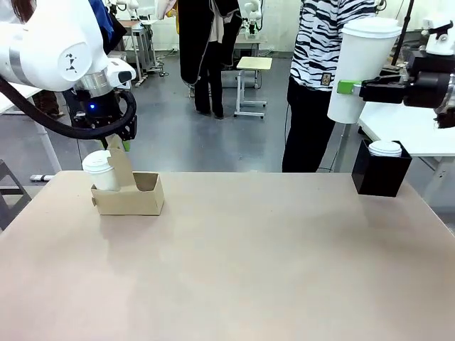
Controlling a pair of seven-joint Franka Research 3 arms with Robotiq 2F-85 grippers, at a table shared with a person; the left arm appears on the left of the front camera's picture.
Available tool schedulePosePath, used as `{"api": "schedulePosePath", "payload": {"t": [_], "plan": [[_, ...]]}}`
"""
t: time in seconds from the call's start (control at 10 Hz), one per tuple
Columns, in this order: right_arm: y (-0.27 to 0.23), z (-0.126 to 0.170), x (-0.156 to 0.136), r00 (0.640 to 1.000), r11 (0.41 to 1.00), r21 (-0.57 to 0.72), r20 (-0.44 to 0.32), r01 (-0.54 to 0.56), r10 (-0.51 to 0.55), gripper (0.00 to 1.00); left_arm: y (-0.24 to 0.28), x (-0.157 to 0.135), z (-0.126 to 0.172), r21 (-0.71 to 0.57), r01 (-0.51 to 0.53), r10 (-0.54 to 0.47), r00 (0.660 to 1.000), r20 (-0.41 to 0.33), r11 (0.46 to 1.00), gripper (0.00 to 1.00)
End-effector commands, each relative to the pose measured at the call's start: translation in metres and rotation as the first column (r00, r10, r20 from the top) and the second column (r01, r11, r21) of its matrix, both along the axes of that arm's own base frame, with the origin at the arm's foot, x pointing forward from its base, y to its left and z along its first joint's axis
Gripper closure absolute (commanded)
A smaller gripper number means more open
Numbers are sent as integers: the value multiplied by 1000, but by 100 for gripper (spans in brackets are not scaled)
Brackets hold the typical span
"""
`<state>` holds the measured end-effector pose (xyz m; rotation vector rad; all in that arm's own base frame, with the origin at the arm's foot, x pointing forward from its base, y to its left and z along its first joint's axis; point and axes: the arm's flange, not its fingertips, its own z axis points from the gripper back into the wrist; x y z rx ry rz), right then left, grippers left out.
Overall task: Pour a drink into a cup and package it in a carrier.
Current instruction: Position the Cup Carrier in the center of the table.
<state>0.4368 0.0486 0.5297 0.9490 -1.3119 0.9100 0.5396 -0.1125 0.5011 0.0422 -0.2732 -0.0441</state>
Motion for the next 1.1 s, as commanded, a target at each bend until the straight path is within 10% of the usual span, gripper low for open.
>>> {"api": "schedulePosePath", "payload": {"t": [0.0,0.2,1.0], "plan": [[2,3,2,1000,1000,-5,11,11,-11,19,-6,-2,5,14,-27,27,1000,-9,1000,86],[2,3,2,1000,1000,-5,11,11,-11,19,-6,-2,4,8,-30,30,999,-12,1000,100],[2,3,2,1000,1000,-5,11,11,-11,19,-6,-4,0,-14,-24,23,999,-25,1000,98]]}}
